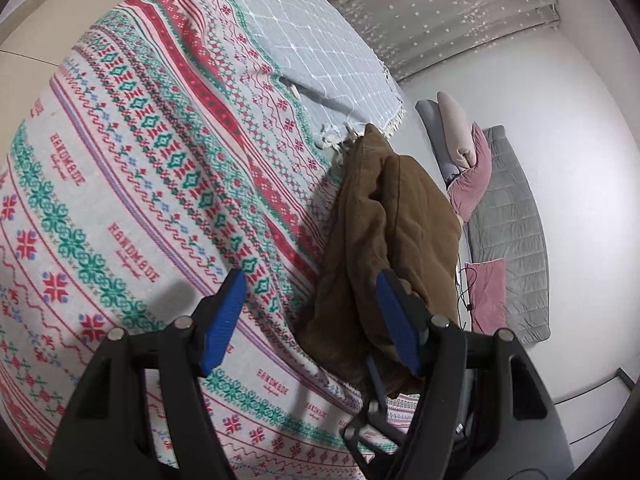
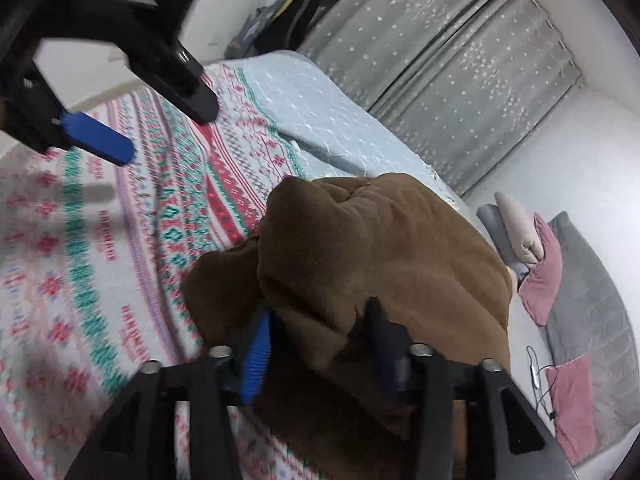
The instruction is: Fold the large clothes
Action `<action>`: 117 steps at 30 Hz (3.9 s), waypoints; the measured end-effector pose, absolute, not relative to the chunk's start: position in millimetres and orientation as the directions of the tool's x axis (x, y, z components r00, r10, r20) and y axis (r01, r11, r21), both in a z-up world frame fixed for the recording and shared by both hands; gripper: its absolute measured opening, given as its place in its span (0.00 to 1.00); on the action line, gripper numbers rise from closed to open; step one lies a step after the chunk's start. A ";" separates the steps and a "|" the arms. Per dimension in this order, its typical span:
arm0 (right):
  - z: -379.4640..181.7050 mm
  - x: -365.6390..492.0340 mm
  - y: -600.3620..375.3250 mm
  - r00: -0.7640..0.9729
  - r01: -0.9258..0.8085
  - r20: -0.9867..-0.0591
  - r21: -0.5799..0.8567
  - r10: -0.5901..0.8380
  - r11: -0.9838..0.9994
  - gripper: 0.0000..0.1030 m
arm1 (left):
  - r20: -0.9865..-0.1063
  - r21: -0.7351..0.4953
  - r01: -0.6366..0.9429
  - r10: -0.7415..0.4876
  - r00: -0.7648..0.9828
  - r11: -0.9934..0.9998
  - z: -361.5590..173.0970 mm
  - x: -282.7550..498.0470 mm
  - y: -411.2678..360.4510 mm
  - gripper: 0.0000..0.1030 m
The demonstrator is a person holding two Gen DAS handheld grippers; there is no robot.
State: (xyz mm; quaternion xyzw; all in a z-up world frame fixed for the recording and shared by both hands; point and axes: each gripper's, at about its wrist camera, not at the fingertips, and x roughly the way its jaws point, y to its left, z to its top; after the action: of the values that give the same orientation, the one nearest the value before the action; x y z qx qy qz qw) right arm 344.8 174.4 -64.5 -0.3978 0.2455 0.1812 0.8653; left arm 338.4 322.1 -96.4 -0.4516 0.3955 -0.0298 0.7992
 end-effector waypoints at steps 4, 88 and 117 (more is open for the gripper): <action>-76.4 325.2 141.6 0.919 -0.348 -0.394 -0.818 -0.005 0.458 0.79 | -0.617 -0.728 -0.290 -0.409 0.672 0.621 -90.9 345.5 301.9 0.66; 26.1 600.9 -61.1 0.522 -0.241 -0.783 0.244 0.337 0.939 0.37 | -0.736 -0.298 0.057 -0.267 0.622 0.953 -86.3 422.4 163.5 0.29; -44.7 641.5 121.3 0.443 -0.440 -0.870 -0.001 0.216 0.898 0.40 | -0.695 -0.376 0.045 -0.314 0.647 0.926 -94.9 421.2 182.9 0.29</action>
State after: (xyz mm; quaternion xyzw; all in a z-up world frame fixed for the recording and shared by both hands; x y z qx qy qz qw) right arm 641.5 121.3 -44.7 -0.1140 0.4904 0.1947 0.8418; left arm 421.2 182.9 -94.9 -0.1647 0.4081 -0.1006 0.8923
